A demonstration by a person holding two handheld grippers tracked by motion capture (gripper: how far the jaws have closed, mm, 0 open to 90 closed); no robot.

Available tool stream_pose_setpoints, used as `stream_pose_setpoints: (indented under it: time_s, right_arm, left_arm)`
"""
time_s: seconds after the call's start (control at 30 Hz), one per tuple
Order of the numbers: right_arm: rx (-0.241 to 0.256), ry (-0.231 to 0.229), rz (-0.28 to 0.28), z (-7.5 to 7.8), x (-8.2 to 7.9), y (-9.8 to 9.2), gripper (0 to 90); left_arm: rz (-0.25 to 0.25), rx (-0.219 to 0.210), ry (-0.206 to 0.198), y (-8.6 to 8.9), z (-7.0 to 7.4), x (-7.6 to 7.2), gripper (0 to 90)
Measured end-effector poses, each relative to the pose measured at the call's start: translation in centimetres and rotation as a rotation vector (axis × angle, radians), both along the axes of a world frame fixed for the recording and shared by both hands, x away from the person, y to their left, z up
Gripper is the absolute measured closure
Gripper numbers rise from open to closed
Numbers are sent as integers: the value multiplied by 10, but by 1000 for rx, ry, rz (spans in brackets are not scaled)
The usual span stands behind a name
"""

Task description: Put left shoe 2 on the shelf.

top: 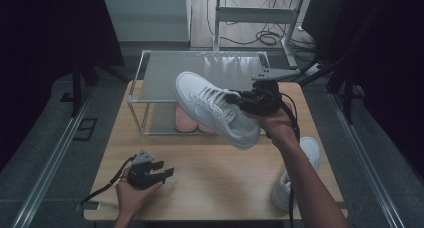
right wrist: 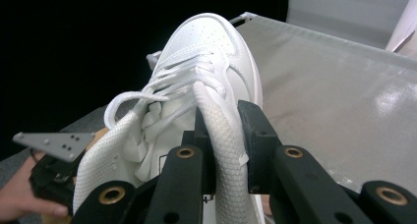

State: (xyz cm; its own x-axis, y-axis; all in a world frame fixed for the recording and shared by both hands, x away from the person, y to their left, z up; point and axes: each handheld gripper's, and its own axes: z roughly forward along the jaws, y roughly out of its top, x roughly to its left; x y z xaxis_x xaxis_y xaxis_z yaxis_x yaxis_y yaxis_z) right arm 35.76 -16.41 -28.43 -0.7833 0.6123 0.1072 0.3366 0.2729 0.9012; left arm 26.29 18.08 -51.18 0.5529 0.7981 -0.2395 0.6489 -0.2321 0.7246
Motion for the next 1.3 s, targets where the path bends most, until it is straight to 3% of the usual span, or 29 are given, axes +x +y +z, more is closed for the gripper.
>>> stream_pose_setpoints:
  time_s: [0.57, 1.3]
  right_arm:
    - [-30, 5, -74, 13, 35, 17, 803]
    - [-2, 36, -192, 32, 78, 49, 803]
  left_arm:
    - [6, -11, -2, 1, 1, 0, 473]
    - [8, -12, -3, 2, 2, 0, 473]
